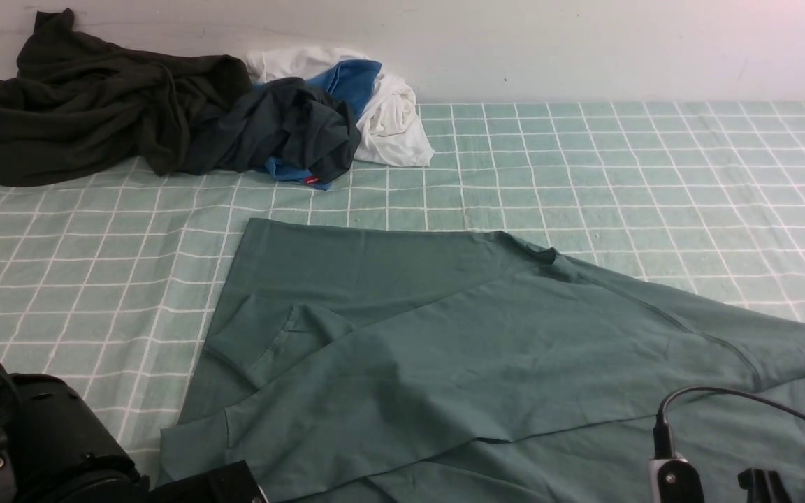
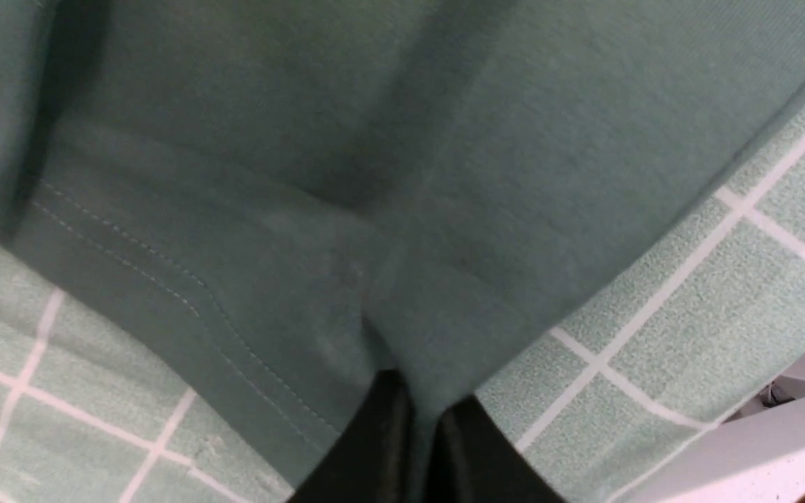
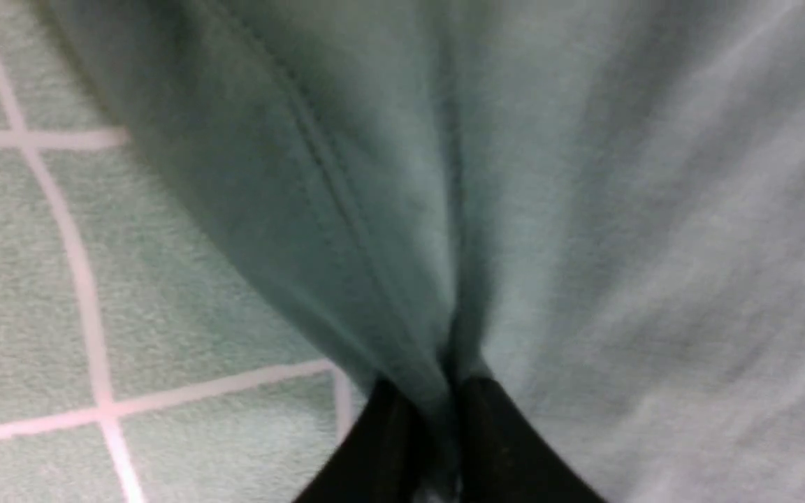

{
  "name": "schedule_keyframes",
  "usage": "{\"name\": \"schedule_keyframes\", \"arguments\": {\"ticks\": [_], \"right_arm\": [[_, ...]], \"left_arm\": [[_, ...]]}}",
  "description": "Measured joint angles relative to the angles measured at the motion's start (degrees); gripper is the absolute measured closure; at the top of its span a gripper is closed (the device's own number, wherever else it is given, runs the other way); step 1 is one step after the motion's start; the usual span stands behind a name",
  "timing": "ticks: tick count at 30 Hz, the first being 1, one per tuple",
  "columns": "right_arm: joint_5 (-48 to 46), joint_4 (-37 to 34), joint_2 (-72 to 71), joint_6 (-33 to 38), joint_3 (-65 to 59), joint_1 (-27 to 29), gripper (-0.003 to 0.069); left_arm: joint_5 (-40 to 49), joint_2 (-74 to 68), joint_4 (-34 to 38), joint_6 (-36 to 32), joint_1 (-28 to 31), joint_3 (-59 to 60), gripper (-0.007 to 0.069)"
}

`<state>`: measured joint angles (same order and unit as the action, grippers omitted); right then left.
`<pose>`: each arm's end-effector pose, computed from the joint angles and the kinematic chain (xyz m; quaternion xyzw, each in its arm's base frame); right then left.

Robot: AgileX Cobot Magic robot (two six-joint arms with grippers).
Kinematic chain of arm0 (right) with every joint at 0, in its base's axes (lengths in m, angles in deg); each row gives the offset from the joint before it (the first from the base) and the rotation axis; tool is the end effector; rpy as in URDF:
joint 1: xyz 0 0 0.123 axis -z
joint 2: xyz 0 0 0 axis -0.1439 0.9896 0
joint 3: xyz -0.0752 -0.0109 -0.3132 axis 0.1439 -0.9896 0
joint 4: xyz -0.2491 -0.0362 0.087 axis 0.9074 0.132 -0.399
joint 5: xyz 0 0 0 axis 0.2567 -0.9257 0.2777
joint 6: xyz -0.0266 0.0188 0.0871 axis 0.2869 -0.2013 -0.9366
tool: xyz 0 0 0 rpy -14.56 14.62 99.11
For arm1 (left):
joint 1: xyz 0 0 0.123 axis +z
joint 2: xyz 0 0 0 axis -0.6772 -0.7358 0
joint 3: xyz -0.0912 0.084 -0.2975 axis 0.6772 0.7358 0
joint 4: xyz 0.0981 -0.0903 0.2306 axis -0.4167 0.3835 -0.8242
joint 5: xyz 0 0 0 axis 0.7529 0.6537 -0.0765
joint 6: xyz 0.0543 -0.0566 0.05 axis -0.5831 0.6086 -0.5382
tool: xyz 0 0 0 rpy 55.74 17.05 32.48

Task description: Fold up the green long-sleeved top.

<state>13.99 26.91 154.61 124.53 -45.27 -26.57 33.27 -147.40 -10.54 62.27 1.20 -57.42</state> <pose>0.1324 0.0809 0.1796 -0.6572 0.7485 -0.0584 0.0665 0.1326 -0.1119 0.2143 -0.4660 -0.8845 -0.0213 0.0020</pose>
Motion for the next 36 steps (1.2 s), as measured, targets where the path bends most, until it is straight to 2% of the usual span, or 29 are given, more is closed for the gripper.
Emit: {"name": "schedule_keyframes", "arguments": {"ticks": [4, 10, 16, 20, 26, 28, 36], "right_arm": [[-1.9, 0.1, -0.1, 0.0, 1.5, 0.0, 0.0643], [-5.5, 0.2, -0.5, 0.0, 3.4, 0.0, 0.0645], [-13.1, 2.1, -1.6, -0.7, 13.8, 2.1, 0.0645], [-13.6, 0.4, 0.8, -0.4, 23.6, 8.6, 0.0645], [-14.1, -9.7, 12.5, 8.9, 39.6, 18.1, 0.0645], [-13.7, -11.5, 16.8, 9.7, 43.9, 19.9, 0.0645], [-9.3, -13.2, 33.3, 6.3, 58.7, 24.5, 0.0645]], "left_arm": [[0.2, 0.4, 0.0, 0.0, 0.0, -0.2, 0.0618], [0.8, 0.6, -0.5, 0.2, 0.0, -2.6, 0.0618], [3.3, 0.6, -1.2, 0.3, 2.1, -9.0, 0.0618], [3.6, -1.7, -2.4, -0.2, 8.9, -18.9, 0.0618], [2.0, -12.8, -2.8, -5.4, 18.9, -36.7, 0.0617], [1.9, -18.0, -2.8, -6.7, 21.0, -43.0, 0.0617], [1.9, -36.6, -4.6, -7.8, 27.6, -62.8, 0.0617]]}}
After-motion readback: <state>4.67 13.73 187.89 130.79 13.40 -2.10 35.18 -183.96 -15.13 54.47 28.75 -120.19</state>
